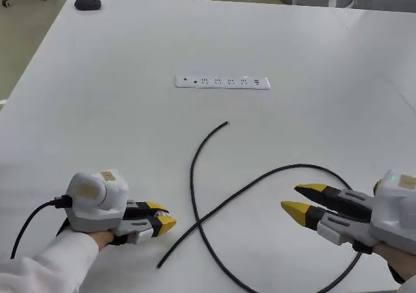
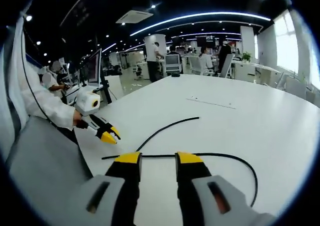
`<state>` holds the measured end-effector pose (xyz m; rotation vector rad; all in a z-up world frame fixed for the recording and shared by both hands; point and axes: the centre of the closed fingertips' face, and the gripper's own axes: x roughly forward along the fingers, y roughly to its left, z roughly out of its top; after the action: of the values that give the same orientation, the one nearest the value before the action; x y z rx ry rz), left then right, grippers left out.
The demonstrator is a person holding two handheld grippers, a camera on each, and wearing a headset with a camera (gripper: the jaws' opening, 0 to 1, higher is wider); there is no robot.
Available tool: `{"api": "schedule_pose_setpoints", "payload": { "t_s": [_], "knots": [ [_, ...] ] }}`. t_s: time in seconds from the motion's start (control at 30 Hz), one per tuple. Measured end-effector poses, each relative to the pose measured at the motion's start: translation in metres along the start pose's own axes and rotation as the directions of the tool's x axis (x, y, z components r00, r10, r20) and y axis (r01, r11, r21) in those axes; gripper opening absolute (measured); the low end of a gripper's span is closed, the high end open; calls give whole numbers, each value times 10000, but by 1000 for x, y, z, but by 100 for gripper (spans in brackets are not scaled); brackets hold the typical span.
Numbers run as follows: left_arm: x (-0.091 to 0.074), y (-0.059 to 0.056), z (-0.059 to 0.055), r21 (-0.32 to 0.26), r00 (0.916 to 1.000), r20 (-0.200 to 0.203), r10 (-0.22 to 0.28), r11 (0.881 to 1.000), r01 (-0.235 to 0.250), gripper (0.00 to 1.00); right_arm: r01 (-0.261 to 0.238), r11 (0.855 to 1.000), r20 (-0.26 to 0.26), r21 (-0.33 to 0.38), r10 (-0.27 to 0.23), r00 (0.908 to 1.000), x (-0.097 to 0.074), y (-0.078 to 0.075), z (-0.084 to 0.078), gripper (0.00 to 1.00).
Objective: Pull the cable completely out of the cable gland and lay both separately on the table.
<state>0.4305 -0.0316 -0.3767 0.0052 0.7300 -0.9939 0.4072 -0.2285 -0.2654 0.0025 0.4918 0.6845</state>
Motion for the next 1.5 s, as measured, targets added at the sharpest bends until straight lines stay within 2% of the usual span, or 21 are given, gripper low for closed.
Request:
{"api": "schedule_pose_setpoints", "payload": {
  "t_s": [0.13,0.23,0.27,0.33,0.43,0.47,0.5,0.8,1.0,1.1,1.2,1.33,1.43,1.5],
  "knots": [
    [8,8,-5,68,9996,-218,186,9998,-185,17,431,9979,80,475,-435,9990,-10,-4,-7,27],
    [11,18,-11,255,9963,-595,617,9979,-603,17,641,9935,256,942,-667,9974,-13,-4,-9,27],
    [12,24,-12,326,9950,-624,782,9965,-763,17,655,9875,597,1434,-747,9954,-13,-3,-5,28],
    [14,27,-14,402,9946,-585,861,9957,-838,17,790,9785,930,1903,-981,9908,-12,-5,-3,27],
    [18,32,-20,594,9910,-826,1051,9932,-1003,17,955,9680,1124,2321,-1242,9859,-11,-9,-3,26],
    [18,30,-15,687,9937,-508,998,9930,-962,17,968,9654,1194,2420,-1286,9845,-11,-10,-3,26],
    [16,32,-18,548,9909,-728,1135,9925,-1096,17,999,9624,1227,2525,-1343,9833,-10,-11,-3,26],
    [18,36,-17,653,9914,-610,1155,9916,-1115,18,1065,9546,1338,2781,-1483,9798,-11,-16,1,26],
    [15,33,-13,813,9891,-634,1331,9885,-1278,27,1087,9563,1514,2714,-1540,9764,-18,-20,7,27],
    [7,28,2,841,9898,-243,1405,9869,-1380,29,1060,9588,1633,2637,-1527,9747,-23,-19,13,27],
    [-8,22,16,979,9902,67,1395,9854,-1395,33,1056,9613,1521,2543,-1476,9773,-27,-17,15,29],
    [-39,16,31,737,9859,546,1582,9840,-1620,42,1159,9696,1335,2156,-1469,9801,-34,-15,16,40],
    [-62,15,34,733,9818,639,1791,9803,-1836,52,1244,9770,847,1730,-1406,9864,-38,-11,12,48],
    [-81,14,34,875,9771,533,2060,9738,-2100,61,1314,9821,229,1347,-1356,9905,-43,-10,4,51]
  ]
}}
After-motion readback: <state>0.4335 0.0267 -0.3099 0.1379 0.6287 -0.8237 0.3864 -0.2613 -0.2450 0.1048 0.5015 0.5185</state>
